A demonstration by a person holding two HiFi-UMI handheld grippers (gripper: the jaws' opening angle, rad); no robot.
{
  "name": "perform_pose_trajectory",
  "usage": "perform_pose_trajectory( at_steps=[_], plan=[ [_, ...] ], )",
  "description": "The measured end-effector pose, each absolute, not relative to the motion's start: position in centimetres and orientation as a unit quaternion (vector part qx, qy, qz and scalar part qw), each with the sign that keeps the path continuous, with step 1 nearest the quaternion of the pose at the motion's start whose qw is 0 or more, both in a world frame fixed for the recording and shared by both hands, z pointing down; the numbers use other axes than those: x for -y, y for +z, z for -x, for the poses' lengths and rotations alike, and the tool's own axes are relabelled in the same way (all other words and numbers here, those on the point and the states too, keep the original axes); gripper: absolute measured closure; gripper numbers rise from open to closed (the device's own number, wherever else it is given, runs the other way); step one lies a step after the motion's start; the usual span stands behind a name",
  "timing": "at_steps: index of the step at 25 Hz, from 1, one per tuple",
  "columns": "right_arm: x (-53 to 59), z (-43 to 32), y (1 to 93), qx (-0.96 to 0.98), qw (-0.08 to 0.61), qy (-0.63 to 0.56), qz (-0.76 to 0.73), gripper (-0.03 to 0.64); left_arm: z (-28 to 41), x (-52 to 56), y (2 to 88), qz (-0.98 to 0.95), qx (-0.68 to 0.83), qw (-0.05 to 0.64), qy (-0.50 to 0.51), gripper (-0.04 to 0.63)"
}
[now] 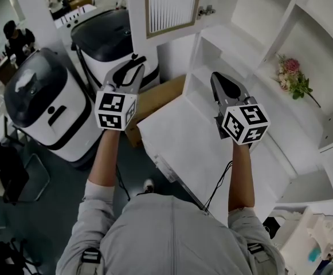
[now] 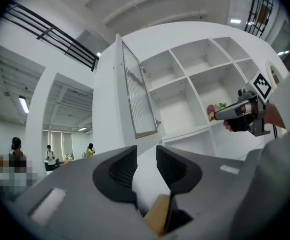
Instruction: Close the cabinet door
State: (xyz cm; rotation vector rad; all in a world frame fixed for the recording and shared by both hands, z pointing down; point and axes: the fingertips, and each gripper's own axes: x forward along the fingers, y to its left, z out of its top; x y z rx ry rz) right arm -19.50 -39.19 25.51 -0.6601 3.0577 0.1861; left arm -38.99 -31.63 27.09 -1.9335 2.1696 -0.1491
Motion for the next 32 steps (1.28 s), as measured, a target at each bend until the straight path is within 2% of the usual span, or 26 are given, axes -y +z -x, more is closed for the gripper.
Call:
perform_pose_trajectory(
  at_steps=[5, 11, 14, 20, 27, 32],
  plan=[
    [40.6, 22.9, 25.5, -0.970, -0.008, 0.063, 0.233, 0.615, 42.9, 34.3, 26.5, 0.677, -0.726, 0.114, -0.047, 0.433],
    [41.8, 24.7, 25.8, -0.963, -0.010, 0.061, 0.263, 0.615, 45.1, 37.3, 26.4, 0.699, -0.704, 0.121, -0.038, 0.434],
    [42.3, 24.2, 26.0, -0.957, -0.005, 0.054, 0.286, 0.615, 44.3, 38.1, 26.4, 0.718, -0.683, 0.132, -0.030, 0.477],
    [42.8, 21.8, 26.5, -0.949, -0.011, 0.052, 0.310, 0.615, 43.4, 37.9, 25.9, 0.710, -0.692, 0.131, 0.005, 0.471],
    [43.2, 17.5, 26.9, -0.944, -0.017, 0.046, 0.325, 0.615, 38.1, 36.5, 25.7, 0.739, -0.657, 0.134, 0.058, 0.497],
    [43.1, 14.2, 27.1, -0.943, -0.021, 0.045, 0.329, 0.615, 34.8, 36.7, 25.6, 0.749, -0.648, 0.132, 0.049, 0.488]
  ],
)
